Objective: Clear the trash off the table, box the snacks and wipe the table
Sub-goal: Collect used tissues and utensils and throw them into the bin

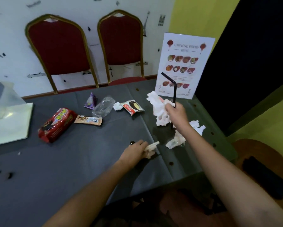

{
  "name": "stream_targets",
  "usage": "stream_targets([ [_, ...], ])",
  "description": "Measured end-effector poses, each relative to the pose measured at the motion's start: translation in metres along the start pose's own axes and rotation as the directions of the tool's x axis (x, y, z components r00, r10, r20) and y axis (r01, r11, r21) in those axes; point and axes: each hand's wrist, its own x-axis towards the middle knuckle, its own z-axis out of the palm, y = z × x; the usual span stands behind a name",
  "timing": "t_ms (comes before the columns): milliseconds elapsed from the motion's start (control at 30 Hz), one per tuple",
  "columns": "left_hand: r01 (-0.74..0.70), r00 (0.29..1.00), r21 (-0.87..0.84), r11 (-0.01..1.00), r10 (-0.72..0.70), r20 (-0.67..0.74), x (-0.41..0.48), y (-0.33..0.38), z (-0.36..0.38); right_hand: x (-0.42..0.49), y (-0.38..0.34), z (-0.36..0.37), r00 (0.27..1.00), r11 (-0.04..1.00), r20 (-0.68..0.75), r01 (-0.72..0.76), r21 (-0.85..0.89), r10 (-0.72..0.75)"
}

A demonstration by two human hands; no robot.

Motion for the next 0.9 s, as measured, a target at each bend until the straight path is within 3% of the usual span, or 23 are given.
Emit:
stream_targets([
  [100, 0.189, 0.936, -0.406, 0.894, -0.289, -0.201, -0.018, -0.023, -0.03, 0.0, -0.028, 0.039, 0.989, 0.995, 0.15, -0.029, 0.091, 0.015],
  [167, 0.26, 0.812, -0.633, 0.729, -0.52, -0.265, -0.039, -0.045, -0.053, -0.006, -0.045, 0.07, 0.969, 0.998, 0.247, 0.015, 0.068, -0.032],
  [233, 0.271, 0.648, -0.743, 0.612, -0.687, -0.33, -0.072, -0.074, -0.071, -0.017, -0.062, 0.11, 0.924, 0.997, 0.374, 0.074, 0.031, -0.081],
  [333, 0.213, 0.442, -0.849, 0.483, -0.823, -0.357, -0.14, -0.114, -0.089, -0.046, -0.089, 0.177, 0.814, 0.978, 0.558, 0.209, -0.018, -0.163],
  [467, 0.091, 0.128, -0.949, 0.301, -0.949, -0.288, -0.258, -0.158, -0.084, -0.126, -0.12, 0.274, 0.57, 0.951, 0.792, 0.307, 0.045, -0.221],
  [600, -0.088, -0.388, -0.973, 0.213, -0.907, -0.163, -0.385, -0.176, -0.072, -0.24, -0.136, 0.37, 0.229, 0.941, 0.95, 0.308, 0.137, -0.213],
  [667, -0.135, -0.569, -0.973, 0.189, -0.819, -0.08, -0.445, -0.18, -0.061, -0.296, -0.137, 0.41, 0.114, 0.938, 0.978, 0.32, 0.13, -0.174],
  [733, -0.161, -0.659, -0.979, 0.122, -0.752, 0.015, -0.507, -0.191, -0.037, -0.355, -0.128, 0.453, 0.033, 0.924, 0.991, 0.366, 0.111, -0.132],
  [900, -0.187, -0.708, -0.963, -0.195, -0.653, 0.269, -0.627, -0.222, 0.043, -0.469, -0.081, 0.547, -0.182, 0.794, 0.977, 0.575, 0.196, -0.109],
])
